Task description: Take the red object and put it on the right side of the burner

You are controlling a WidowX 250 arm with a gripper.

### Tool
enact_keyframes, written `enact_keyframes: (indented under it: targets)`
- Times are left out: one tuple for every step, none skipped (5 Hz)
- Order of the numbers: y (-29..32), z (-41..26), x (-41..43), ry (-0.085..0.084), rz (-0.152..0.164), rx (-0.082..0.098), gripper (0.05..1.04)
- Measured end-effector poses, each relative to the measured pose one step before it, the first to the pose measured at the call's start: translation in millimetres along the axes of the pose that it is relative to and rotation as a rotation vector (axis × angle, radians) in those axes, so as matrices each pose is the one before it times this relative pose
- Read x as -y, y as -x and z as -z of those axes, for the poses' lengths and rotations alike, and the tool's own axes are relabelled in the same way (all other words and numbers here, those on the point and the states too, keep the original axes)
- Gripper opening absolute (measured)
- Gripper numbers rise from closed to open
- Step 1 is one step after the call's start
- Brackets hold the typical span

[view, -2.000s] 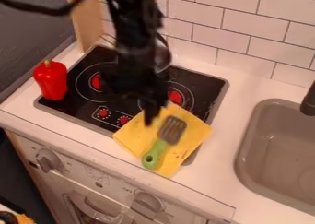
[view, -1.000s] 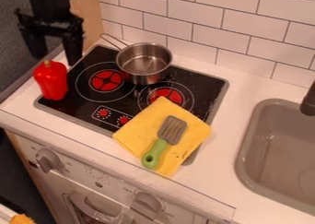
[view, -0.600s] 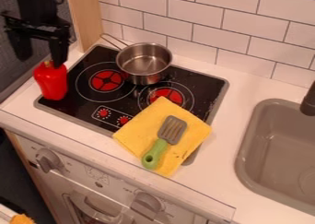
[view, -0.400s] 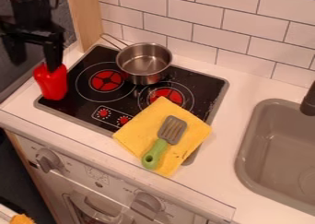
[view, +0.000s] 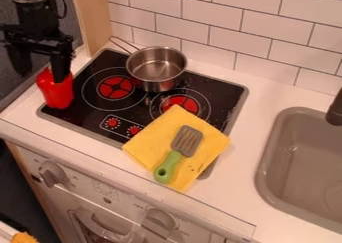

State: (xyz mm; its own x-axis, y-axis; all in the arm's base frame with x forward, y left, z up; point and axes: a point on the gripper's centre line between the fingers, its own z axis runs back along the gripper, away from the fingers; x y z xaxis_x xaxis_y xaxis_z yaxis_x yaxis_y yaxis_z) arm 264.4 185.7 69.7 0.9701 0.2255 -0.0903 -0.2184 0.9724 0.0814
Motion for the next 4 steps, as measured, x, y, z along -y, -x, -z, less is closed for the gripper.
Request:
enact_keyframes:
  targets:
    - [0.07,3.61,0.19,0.0026,0.0033,-0.0120,0.635]
    - [-1.46,-0.01,-0.20,-0.0012,-0.0098,0.0092,0.340]
    - [-0.15,-0.90,-0.34,-0.0047,-0.0046,0.0004,0.155]
    - [-0.48,-0.06,1.53,0.0066,0.0046,0.0020,0.091]
